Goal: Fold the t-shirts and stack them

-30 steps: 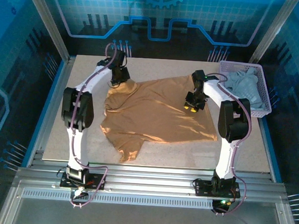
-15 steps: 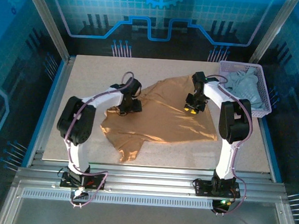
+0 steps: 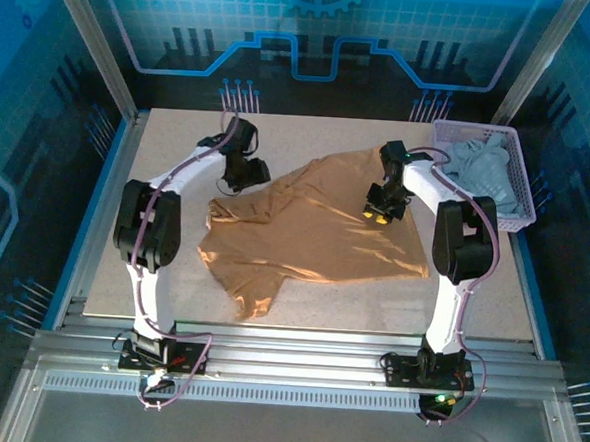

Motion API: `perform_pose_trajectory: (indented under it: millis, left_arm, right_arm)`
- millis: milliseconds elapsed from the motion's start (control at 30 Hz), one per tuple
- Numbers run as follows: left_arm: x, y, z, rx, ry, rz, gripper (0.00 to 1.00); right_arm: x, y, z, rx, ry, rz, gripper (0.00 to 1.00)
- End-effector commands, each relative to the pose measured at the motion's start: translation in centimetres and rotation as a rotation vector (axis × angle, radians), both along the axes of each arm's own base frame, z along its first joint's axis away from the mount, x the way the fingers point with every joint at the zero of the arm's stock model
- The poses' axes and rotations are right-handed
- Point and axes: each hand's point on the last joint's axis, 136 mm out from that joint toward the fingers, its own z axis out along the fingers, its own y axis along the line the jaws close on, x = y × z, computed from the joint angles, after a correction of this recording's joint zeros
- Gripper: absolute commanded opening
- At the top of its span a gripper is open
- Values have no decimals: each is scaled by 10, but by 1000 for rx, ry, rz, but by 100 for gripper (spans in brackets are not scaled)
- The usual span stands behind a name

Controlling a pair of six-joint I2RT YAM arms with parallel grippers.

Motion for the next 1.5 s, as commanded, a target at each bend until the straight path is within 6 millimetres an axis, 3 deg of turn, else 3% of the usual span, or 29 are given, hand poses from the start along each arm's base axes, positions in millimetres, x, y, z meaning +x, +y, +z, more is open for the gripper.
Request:
perform_pose_trajectory:
  millis: [0, 167, 467, 567, 700, 867, 1000, 1167, 1333, 1467]
  left_arm:
    - [-13, -7, -17, 39, 58, -94, 43]
    - [-24, 10, -34, 135, 93, -106, 40]
    - [-38, 6, -53, 106, 135, -110, 38]
    - [-37, 6, -53, 104, 128, -102, 27]
    - [-31, 8, -46, 117, 103, -89, 3]
    - [-23, 17, -28, 165, 60, -64, 0]
    - [-2, 28, -2, 212, -7, -39, 0]
    - [50, 53, 22, 245, -89, 22, 0]
    - [121, 95, 48, 284, -209, 139, 0]
    - [153, 134, 49, 335, -252, 277, 0]
  right_arm:
    - [-1, 1, 13, 29, -31, 7, 32]
    - [0, 5, 20, 48, -49, 10, 33]
    - [9, 22, 45, 114, -117, 37, 38]
    - [14, 25, 53, 123, -133, 39, 38]
    - [15, 26, 56, 121, -138, 39, 38]
    - [13, 26, 55, 123, -133, 38, 38]
    - [14, 28, 57, 131, -142, 42, 38]
    - [18, 33, 63, 137, -156, 58, 38]
    - [19, 35, 69, 144, -163, 65, 38]
    - [15, 38, 66, 161, -147, 70, 39]
